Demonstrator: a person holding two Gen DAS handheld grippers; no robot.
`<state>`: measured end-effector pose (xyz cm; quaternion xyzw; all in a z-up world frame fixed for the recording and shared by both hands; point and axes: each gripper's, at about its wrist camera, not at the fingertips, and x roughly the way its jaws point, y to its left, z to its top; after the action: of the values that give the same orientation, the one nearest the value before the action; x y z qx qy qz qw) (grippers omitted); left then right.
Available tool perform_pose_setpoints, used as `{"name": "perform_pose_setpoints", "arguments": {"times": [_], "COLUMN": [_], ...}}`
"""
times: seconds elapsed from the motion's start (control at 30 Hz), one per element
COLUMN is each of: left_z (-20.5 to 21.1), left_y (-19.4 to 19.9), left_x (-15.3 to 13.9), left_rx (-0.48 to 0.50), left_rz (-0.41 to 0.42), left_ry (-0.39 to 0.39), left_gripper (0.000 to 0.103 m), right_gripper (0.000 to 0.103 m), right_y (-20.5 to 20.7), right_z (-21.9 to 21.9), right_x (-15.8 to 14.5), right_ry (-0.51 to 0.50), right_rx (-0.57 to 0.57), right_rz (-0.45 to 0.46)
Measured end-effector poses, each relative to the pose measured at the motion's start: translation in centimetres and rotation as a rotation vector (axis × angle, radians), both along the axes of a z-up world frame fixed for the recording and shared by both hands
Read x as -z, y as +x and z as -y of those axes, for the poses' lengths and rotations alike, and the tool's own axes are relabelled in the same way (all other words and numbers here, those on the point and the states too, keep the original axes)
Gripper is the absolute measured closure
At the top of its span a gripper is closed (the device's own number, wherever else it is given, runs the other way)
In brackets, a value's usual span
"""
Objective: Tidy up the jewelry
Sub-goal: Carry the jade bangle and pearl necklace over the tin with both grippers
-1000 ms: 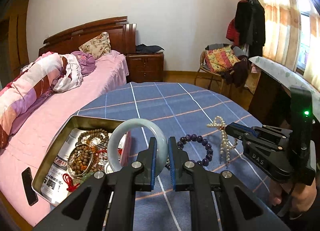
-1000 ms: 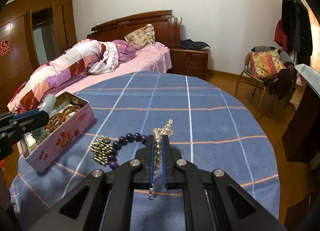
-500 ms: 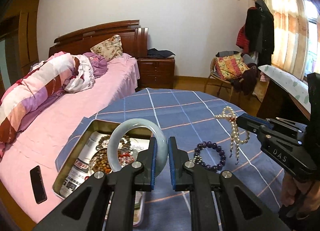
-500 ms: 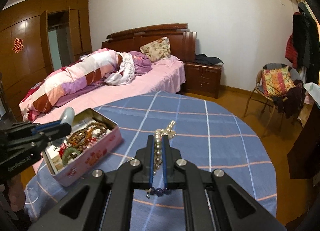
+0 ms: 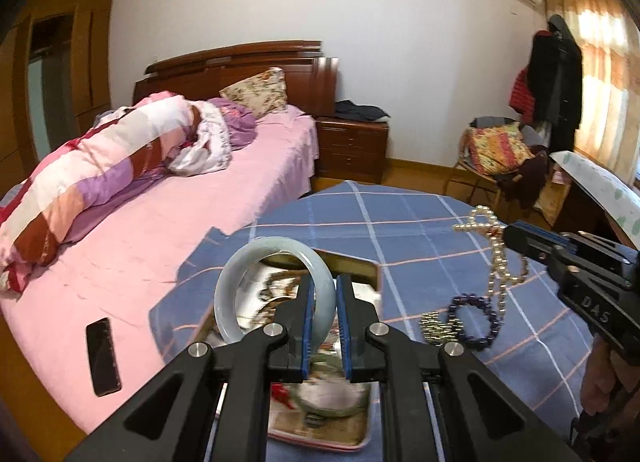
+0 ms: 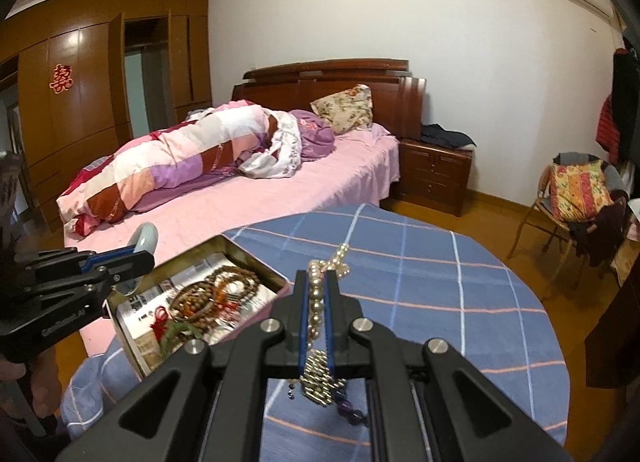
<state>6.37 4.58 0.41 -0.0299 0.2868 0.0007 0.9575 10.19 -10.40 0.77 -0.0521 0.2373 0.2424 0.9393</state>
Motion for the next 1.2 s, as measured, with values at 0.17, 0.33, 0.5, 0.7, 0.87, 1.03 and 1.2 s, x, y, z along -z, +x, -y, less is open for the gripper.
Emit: {"name": "perform_pose_setpoints", "arguments": {"times": [0.17,0.33,0.5,0.7,0.87,1.03,1.2], "left_z": [-1.9,-2.7,-3.1,-3.7,-4.2,-4.5,-4.2], "left_y": [0.1,0.3,0.5,0.8,1.2,1.4,1.6], "left_x": [0.6,1.4,2.1,2.8,3.0,2.9,3.0], "left_rx": [-0.04,-0.058,-0.058,-0.06,-0.064,-0.064,-0.049], "left_rz": [-0.012,-0.034,-0.059,-0.082,-0.092,-0.091,-0.092], "left_ry": [0.006,-0.003,-0.001,0.003,0.005,0.008,0.018], "left_gripper": [0.092,0.092,0.092,0.092,0.092,0.092,0.092], "right_gripper": [0.094,0.094,0.094,0.094,0.094,0.094,0.094], "right_y": [0.0,0.0,0.1,0.5,1.1,1.8,2.4], "right_z": [-1.6,-3.4,-5.1,-6.6,-7.6,-8.3,-8.6], "right_x": [-0.4,-0.5,-0.2,0.3,0.9,1.6,2.2], "right_ry": [-0.003,-0.008,-0.02,-0.032,-0.043,-0.046,-0.052], "right_rx": [-0.034,-0.067,-0.098,-0.124,-0.137,-0.139,-0.136], "right_rz": [0.008,0.013,0.01,-0.002,-0.013,-0.029,-0.042]}}
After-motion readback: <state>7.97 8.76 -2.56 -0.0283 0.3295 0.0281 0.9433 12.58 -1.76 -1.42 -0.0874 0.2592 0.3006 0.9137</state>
